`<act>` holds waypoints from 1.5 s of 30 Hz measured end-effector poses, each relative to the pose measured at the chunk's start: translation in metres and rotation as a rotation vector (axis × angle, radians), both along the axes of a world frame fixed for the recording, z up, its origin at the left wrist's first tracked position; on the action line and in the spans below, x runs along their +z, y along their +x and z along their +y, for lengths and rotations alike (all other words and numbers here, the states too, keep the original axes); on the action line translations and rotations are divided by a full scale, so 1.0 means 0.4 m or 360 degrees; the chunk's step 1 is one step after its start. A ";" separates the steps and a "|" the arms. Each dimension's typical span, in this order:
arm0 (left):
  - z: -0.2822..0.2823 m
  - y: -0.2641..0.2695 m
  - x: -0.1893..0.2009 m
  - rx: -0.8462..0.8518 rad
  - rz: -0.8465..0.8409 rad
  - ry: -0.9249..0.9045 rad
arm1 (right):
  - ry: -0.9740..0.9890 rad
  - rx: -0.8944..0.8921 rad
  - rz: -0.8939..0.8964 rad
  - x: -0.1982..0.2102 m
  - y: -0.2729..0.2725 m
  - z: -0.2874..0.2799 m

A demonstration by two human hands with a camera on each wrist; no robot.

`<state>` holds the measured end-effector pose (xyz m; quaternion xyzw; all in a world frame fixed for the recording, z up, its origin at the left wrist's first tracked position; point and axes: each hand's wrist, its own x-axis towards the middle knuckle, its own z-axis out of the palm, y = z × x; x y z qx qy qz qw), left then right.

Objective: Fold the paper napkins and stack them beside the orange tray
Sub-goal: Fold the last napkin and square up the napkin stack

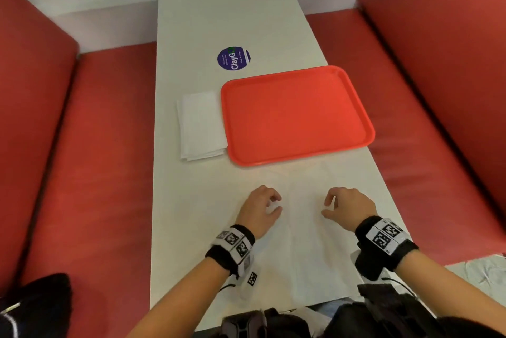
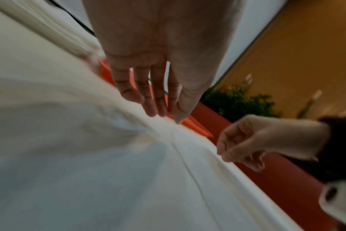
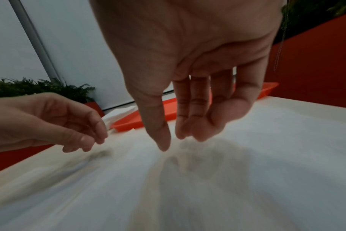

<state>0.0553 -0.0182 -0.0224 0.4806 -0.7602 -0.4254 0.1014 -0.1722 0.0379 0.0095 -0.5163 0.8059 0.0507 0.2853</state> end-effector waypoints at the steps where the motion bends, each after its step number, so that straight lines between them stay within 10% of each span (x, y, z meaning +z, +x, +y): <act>1: 0.020 -0.019 -0.012 -0.0029 -0.0067 -0.0039 | 0.0017 -0.0023 0.0017 -0.008 -0.006 0.022; 16: 0.088 -0.129 -0.050 0.0109 -0.0459 -0.0199 | -0.0087 0.0039 -0.0317 -0.087 -0.065 0.135; 24: 0.055 -0.168 0.084 0.0405 0.0188 -0.0131 | -0.0405 0.0054 -0.0131 0.056 -0.027 0.113; 34: -0.021 -0.186 0.299 0.0849 0.1518 0.0465 | -0.1035 0.0187 -0.1007 0.260 -0.008 -0.048; 40: -0.022 -0.145 0.257 0.0759 0.1100 0.0670 | -0.1258 -0.0193 -0.1713 0.341 -0.081 -0.083; 45: -0.025 -0.169 0.293 0.0781 0.1374 0.0839 | -0.1147 -0.0280 -0.1653 0.311 -0.115 -0.108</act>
